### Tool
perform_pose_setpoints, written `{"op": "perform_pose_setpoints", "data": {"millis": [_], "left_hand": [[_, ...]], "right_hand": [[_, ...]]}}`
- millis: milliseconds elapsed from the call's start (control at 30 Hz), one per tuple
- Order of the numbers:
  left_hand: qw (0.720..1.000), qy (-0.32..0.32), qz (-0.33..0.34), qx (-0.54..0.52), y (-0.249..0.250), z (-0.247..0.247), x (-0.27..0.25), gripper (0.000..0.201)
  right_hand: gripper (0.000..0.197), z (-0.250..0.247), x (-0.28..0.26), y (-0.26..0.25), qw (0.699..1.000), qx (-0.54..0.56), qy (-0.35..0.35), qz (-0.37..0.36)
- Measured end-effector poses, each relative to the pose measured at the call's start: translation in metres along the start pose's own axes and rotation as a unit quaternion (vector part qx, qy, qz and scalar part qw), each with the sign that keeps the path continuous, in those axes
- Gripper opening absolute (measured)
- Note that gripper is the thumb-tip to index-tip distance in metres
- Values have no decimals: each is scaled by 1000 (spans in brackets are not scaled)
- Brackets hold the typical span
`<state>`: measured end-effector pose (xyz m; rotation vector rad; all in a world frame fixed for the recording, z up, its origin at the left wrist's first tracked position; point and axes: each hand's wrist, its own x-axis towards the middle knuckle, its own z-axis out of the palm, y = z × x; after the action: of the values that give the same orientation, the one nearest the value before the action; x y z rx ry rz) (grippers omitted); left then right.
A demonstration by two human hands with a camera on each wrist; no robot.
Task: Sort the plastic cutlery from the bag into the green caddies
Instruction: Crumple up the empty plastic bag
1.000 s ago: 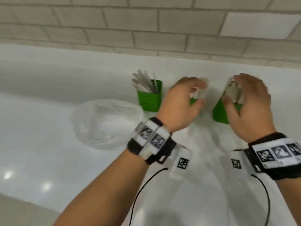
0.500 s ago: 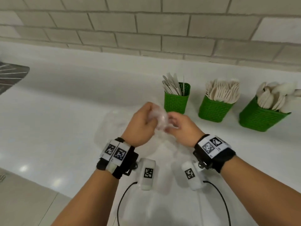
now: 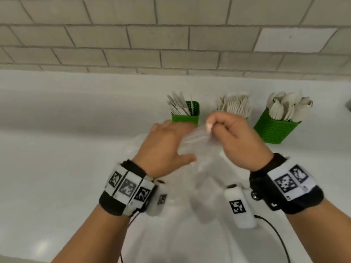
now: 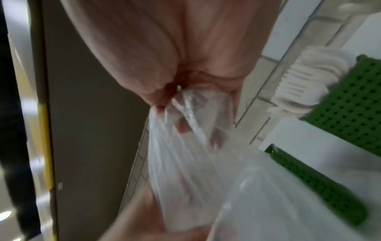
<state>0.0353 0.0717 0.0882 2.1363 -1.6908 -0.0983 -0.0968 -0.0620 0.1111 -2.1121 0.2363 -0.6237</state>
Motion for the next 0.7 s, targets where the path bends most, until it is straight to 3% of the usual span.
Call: {"op": "perform_pose_setpoints", "data": {"millis": [33,100,167,200,267,333,400,433,467,500,533,600,633,667,700], "left_hand": [[999,-3,-29,17,-12,3,1,40],[982,-20,-104,-154,-23,11,-1,22],[922,-23,-151,-356,-13,14,1,17],[895,-5,-157,-417,-5,13,2,18],[865,27,-150,-479,8,10,10,27],[820,33,-161,-548,18,9,15,22],[729,47,-186,-657,28,7,15,40],[683,55,-186,-704,32,6,14,47],[663,65,-177,-724,36,6,13,53],[681,77,-158,-711,39,7,10,58],[748,89,-114,-648,43,7,5,64],[909,97,5,-406,48,10,-3,83],[954,91,55,-281,48,14,-5,87],[971,65,90,-213,49,15,-7,91],[972,29,105,-209,51,15,-7,96]], "right_hand": [[27,-8,0,-1,999,27,41,-2],[28,-17,-3,2,987,96,131,4],[26,-15,-9,5,971,141,190,21],[21,-9,-14,5,974,131,185,25],[15,5,-28,6,996,25,80,11],[52,19,-40,11,994,-103,-22,12],[81,27,-44,16,991,-131,-26,14],[84,30,-43,17,993,-114,-14,13],[78,31,-42,18,997,-79,2,15],[63,30,-40,17,999,-31,22,16],[48,27,-37,15,999,5,44,13],[29,15,-35,17,997,13,77,8],[23,10,-35,17,998,-7,65,5],[19,5,-35,17,999,-33,37,-1],[22,1,-38,15,998,-56,16,-9]]}}
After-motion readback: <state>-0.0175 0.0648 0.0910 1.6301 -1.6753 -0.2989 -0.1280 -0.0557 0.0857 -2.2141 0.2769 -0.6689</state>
